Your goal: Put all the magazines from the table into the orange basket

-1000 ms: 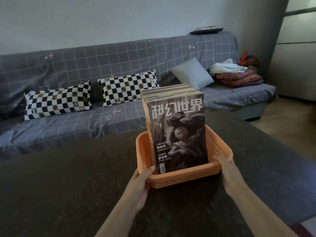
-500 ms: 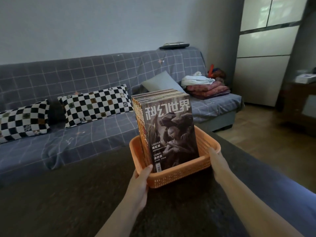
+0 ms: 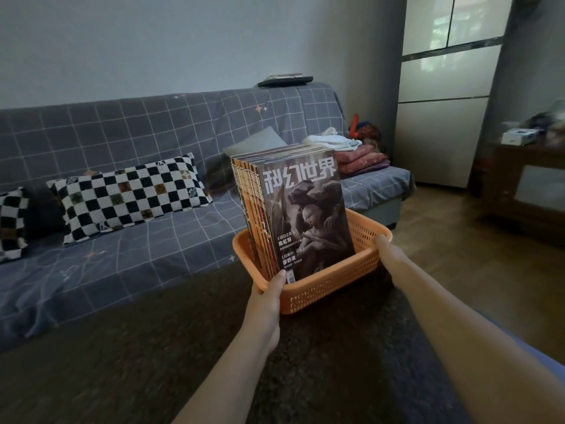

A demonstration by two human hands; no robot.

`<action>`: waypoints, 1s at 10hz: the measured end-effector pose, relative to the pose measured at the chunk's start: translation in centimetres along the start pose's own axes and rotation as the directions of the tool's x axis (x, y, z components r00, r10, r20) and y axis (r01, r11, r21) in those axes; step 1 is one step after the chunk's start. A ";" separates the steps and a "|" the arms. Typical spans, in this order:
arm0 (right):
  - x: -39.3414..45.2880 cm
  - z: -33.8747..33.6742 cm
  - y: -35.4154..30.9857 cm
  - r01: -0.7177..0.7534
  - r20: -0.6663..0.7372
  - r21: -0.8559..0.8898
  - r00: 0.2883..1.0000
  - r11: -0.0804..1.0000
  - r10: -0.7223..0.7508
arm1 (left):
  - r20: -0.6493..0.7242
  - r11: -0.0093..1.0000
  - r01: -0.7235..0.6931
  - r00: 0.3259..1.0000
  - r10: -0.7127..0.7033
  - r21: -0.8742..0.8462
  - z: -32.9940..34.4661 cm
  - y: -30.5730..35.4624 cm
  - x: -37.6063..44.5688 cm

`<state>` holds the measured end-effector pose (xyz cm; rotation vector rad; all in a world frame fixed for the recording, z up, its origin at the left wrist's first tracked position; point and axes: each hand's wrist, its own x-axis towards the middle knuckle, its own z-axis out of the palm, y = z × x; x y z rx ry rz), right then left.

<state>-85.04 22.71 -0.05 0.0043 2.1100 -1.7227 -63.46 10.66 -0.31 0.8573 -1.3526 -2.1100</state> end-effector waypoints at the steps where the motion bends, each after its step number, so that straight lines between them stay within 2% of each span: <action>1: 1.3 -0.4 -0.4 0.010 0.014 -0.007 1.000 1.000 -0.010 | -0.001 1.000 0.000 1.000 0.000 0.002 1.0 -0.1 1.2; 5: 3.5 -0.9 -0.8 0.024 0.015 -0.017 1.000 1.000 -0.023 | -0.021 0.999 0.005 1.000 -0.004 0.032 2.3 -0.9 3.0; 7: 2.9 -1.0 -0.9 -0.020 0.042 -0.035 0.999 0.999 0.022 | -0.020 0.999 0.030 0.999 -0.029 0.033 2.0 -0.8 2.9; 9: 1.0 -0.5 -1.0 -0.010 -0.020 -0.082 1.000 0.997 0.009 | -0.024 0.997 0.016 1.000 -0.014 0.078 1.5 -0.2 2.0; 10: -0.9 -0.3 -1.1 -0.012 -0.013 -0.124 1.000 0.992 0.011 | -0.081 0.988 0.067 0.995 -0.056 0.138 1.0 0.6 0.6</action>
